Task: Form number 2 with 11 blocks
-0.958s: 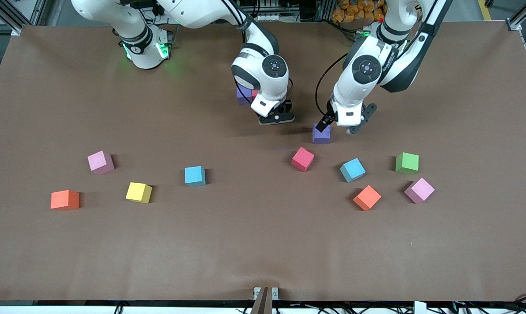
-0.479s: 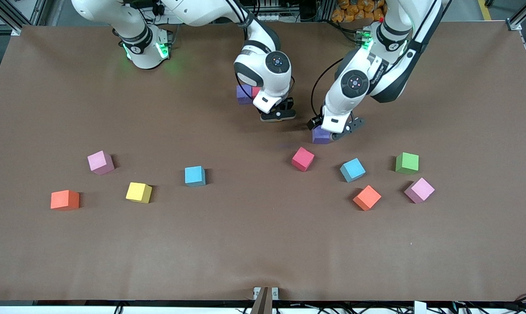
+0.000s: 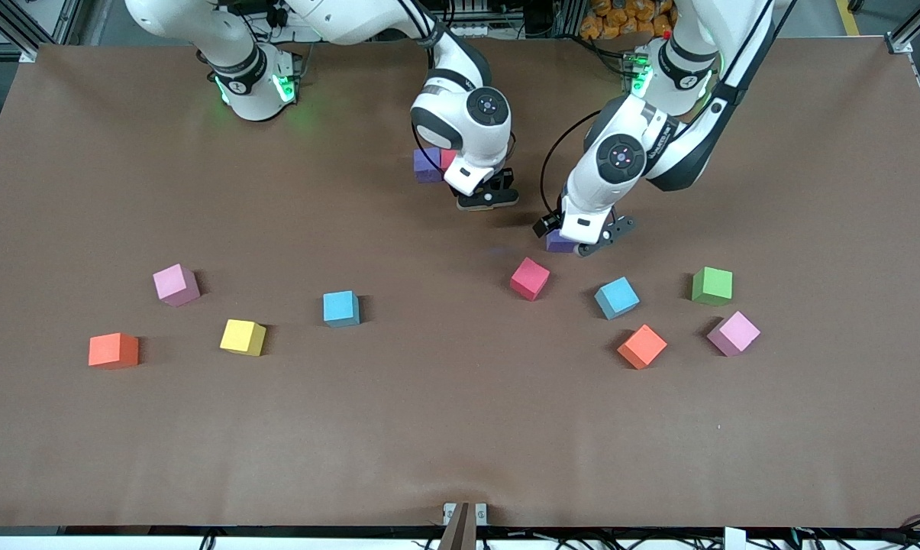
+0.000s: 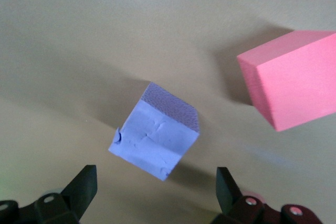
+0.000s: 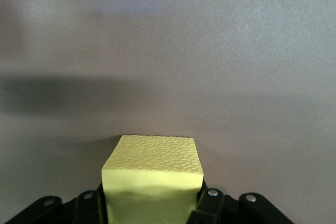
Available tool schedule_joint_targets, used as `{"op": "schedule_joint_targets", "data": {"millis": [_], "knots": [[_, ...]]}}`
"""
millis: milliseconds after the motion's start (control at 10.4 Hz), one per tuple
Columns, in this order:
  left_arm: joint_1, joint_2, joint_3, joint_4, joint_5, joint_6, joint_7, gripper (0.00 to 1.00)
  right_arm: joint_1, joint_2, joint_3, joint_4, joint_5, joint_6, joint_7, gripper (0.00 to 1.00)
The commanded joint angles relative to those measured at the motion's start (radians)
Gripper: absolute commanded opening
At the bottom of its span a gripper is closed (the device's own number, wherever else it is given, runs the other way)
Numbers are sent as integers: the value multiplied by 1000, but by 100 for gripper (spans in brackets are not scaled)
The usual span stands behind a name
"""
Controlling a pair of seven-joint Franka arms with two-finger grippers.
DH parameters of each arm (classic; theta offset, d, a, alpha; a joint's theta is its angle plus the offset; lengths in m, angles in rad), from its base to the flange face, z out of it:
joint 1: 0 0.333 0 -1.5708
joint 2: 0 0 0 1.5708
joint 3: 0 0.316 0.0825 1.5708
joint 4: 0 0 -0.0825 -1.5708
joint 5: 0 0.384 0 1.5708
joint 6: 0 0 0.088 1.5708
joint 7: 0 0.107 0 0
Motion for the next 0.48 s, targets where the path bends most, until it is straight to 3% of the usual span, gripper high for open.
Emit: {"op": "schedule_joint_targets", "data": {"millis": [0,383], "knots": [[-4,96,-8,36,127,6,7,100,14,1,-9,-13,-13,37,68,0],[-14,129,-10,37,165,33,9,100,17,1,-9,-16,-11,35,90,0]]}}
